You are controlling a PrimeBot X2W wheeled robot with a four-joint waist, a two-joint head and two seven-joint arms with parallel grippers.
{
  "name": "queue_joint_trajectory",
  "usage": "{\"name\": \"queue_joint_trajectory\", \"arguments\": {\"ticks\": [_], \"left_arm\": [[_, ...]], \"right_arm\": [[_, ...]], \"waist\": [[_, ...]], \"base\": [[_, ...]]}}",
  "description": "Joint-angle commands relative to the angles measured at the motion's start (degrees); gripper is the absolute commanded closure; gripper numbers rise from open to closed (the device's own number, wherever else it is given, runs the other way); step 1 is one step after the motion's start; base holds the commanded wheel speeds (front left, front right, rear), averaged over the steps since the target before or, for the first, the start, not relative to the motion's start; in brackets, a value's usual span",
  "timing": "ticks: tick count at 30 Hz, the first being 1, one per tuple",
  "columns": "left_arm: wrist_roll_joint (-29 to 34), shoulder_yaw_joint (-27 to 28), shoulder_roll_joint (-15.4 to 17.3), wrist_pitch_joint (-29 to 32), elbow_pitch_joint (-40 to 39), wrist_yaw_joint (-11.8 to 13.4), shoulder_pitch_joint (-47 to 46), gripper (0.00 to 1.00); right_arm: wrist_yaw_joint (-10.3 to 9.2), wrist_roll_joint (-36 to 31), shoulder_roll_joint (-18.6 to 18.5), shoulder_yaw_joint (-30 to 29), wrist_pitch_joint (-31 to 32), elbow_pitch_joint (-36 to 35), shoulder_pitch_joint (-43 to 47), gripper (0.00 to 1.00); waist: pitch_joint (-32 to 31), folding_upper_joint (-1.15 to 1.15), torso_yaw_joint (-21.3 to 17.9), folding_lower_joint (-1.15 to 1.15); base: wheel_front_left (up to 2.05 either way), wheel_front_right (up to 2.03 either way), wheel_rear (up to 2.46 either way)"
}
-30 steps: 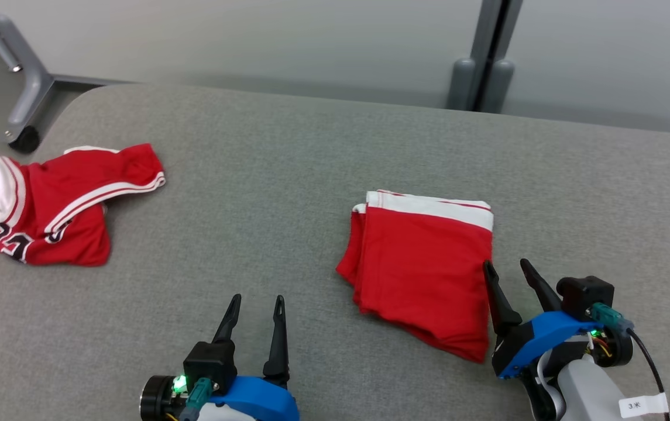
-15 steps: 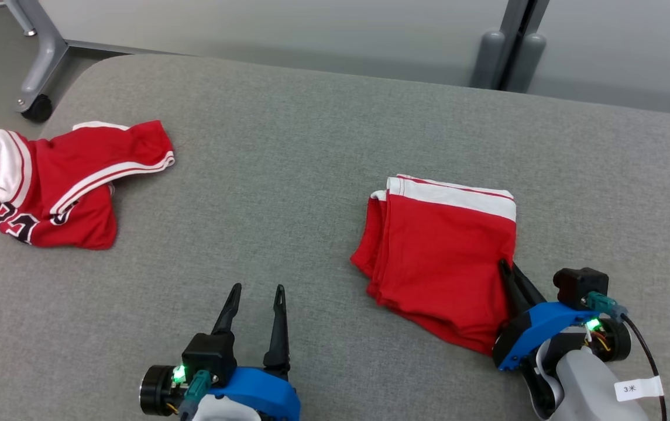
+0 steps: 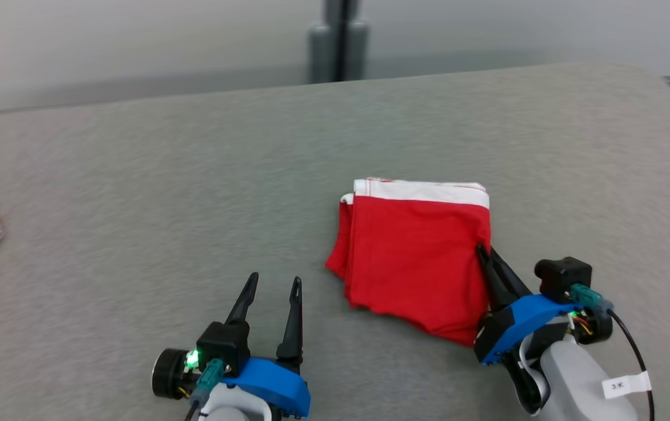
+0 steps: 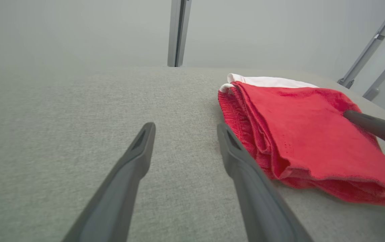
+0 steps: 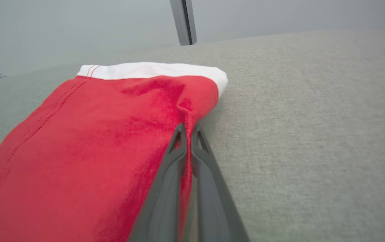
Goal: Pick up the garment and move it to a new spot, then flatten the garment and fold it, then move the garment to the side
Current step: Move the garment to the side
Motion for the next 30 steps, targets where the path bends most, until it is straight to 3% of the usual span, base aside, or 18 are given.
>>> {"name": "queue_joint_trajectory", "arguments": {"ticks": [1,8,13,19,24,30], "left_arm": [[-0.4,-0.1,0.0,-0.2,0.4,-0.2,-0.9,0.0],[0.1,0.4,0.0,-0.2,1.5,-0.7,-2.5,0.0],[0.3,0.0,0.0,-0.2,2.3,-0.9,-3.8,0.0],[0.7,-0.7,0.1,-0.2,3.0,-1.1,-5.1,0.0],[1.3,-0.9,0.0,-0.2,3.3,-0.9,-5.5,0.0],[3.2,-0.6,0.0,-0.2,3.4,-0.8,-7.7,0.0]], "right_arm": [[0.01,1.2,-0.2,1.2,0.0,-0.6,1.2,1.0],[0.01,4.4,-0.2,6.3,0.0,-1.1,1.7,1.0],[0.01,4.4,-0.2,7.3,0.0,-1.0,1.8,1.0],[0.01,2.8,-1.8,5.7,0.0,0.6,-0.3,1.0],[0.01,0.6,-5.6,3.6,0.0,1.9,-3.2,1.0],[0.01,-3.9,-15.6,-1.6,0.0,6.6,-10.3,1.0]], "waist": [[-3.7,-0.01,-7.3,0.01],[-2.5,-0.01,-18.2,0.01],[-1.2,-0.01,-21.4,0.01],[0.9,-0.01,-19.8,0.01],[3.0,-0.01,-17.1,0.01],[8.2,-0.01,-10.8,0.01]], "base": [[0.0,0.0,0.0],[0.0,0.0,0.0],[0.0,0.0,0.0],[0.0,0.0,0.0],[0.0,0.0,0.0],[0.0,0.0,0.0]]}}
